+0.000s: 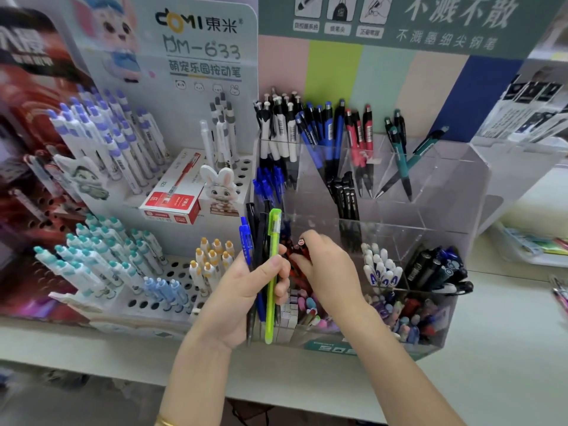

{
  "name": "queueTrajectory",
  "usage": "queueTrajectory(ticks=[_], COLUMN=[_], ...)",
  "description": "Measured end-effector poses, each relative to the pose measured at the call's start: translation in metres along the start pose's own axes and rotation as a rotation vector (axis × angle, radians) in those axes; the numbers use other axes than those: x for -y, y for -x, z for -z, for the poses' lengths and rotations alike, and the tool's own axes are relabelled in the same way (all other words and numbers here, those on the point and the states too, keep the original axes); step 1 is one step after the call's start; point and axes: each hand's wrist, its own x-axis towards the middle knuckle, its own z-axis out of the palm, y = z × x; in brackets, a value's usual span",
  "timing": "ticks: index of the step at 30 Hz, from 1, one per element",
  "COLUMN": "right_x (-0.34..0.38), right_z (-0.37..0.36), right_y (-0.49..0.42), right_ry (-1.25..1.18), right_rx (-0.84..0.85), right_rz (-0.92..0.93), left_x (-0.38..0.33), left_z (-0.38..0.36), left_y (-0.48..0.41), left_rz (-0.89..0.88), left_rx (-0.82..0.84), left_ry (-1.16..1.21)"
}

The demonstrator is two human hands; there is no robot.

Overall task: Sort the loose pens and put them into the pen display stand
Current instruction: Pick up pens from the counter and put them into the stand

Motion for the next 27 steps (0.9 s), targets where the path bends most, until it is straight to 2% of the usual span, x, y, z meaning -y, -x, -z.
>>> queueTrajectory(ticks=[3, 6, 8, 10, 12, 13, 15, 17, 19, 21, 24, 27], right_x=[0.004, 0.003, 0.006, 0.009, 0.011, 0.009, 0.003, -0.006, -0.016, -0.02, -0.019, -0.02], right_z=[0.009, 0.023, 0.038, 0.052, 0.06, 0.062, 0.07, 0.081, 0.09, 0.092, 0.08, 0.058], right_y=[0.006, 0.017, 0.02, 0.02, 0.02, 0.02, 0.019, 0.019, 0.02, 0.021, 0.025, 0.022], right_ry=[-0.085, -0.189, -0.483, -0.792, -0.842, -0.855, -0.966, -1.053, -0.927, -0.743, -0.519, -0.165], right_rx=[0.031, -0.159, -0.248, -0.147, -0.025, -0.027, -0.139, -0.325, -0.492, -0.571, -0.592, -0.52], right_rz=[-0.058, -0.043, -0.114, -0.199, -0.198, -0.203, -0.264, -0.314, -0.295, -0.227, -0.128, -0.05], left_x=[0.001, 0.003, 0.005, 0.007, 0.008, 0.009, 0.009, 0.011, 0.013, 0.013, 0.012, 0.011], left_z=[-0.002, -0.005, -0.009, -0.013, -0.021, -0.025, -0.031, -0.031, -0.03, -0.031, -0.032, -0.031], left_y=[-0.002, -0.003, -0.005, -0.007, -0.008, -0.009, -0.012, -0.015, -0.017, -0.02, -0.022, -0.022], left_rz=[-0.001, 0.002, 0.006, 0.011, 0.024, 0.036, 0.073, 0.113, 0.112, 0.055, -0.013, 0.02], left_rx=[-0.008, 0.0, 0.017, 0.052, 0.093, 0.103, 0.087, 0.023, -0.012, -0.009, 0.001, 0.067], left_ry=[-0.086, -0.108, -0.113, -0.127, -0.146, -0.152, -0.167, -0.203, -0.252, -0.326, -0.37, -0.24])
